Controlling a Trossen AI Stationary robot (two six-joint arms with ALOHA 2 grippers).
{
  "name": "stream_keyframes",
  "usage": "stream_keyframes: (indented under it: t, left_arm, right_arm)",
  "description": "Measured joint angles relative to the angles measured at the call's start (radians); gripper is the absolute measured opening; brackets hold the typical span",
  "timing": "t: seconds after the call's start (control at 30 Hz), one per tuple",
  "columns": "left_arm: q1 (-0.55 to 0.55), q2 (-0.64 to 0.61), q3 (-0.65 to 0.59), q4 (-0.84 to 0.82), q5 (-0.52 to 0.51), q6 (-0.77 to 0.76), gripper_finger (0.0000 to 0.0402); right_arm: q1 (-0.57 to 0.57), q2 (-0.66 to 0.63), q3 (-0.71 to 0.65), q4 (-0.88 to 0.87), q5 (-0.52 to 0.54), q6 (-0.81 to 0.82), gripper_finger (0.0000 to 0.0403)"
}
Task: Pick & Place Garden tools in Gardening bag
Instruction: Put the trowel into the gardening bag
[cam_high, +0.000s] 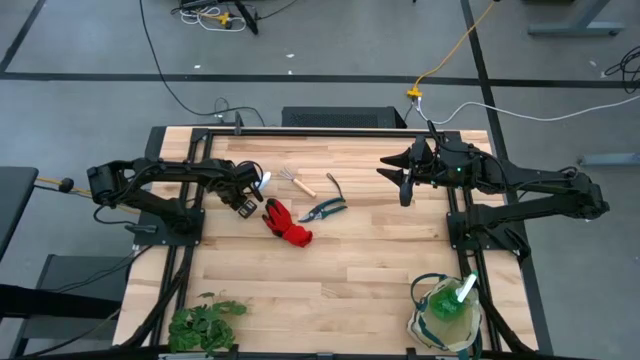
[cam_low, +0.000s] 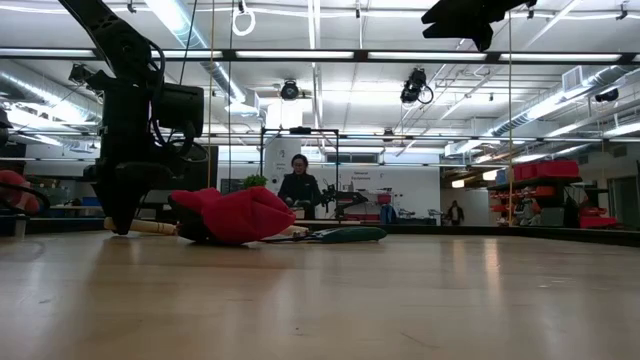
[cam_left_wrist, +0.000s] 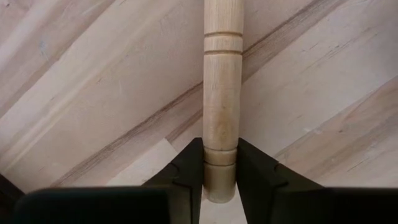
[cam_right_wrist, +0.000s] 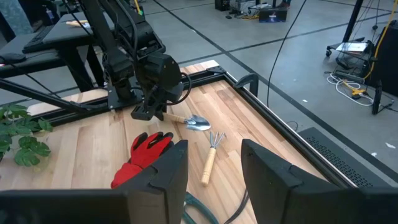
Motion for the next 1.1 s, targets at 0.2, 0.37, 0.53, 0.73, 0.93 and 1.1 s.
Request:
stream_keyframes:
  t: [0.2,0.37,0.53,0.73,0.93,1.1]
  left_arm:
    - [0.000,0.000,0.000,0.000,0.003,0.000,0.0075]
    - [0.000,-0.001,0.001,-0.002,0.029,0.008,0.0075]
    - [0.000,-0.001,0.034,-0.028,0.048,0.009,0.0078]
    - [0.000,-0.002,0.118,-0.045,0.047,0.009,0.0076]
    - [-0.001,-0.002,0.223,-0.057,0.041,0.009,0.0077]
    - [-0.002,-0.002,0.328,-0.061,0.033,0.032,0.0076]
  right_arm:
    - [0.000,0.000,0.000,0.000,0.000,0.000,0.0149]
    - [0.000,0.000,0.000,0.000,0.000,0.000,0.0149]
    - [0.000,0.000,0.000,0.000,0.000,-0.003,0.0149]
    - [0.000,0.000,0.000,0.000,0.000,-0.003,0.0149]
    - [0.000,0.000,0.000,0.000,0.000,-0.016,0.0149]
    - [0.000,0.000,0.000,0.000,0.000,-0.026,0.0149]
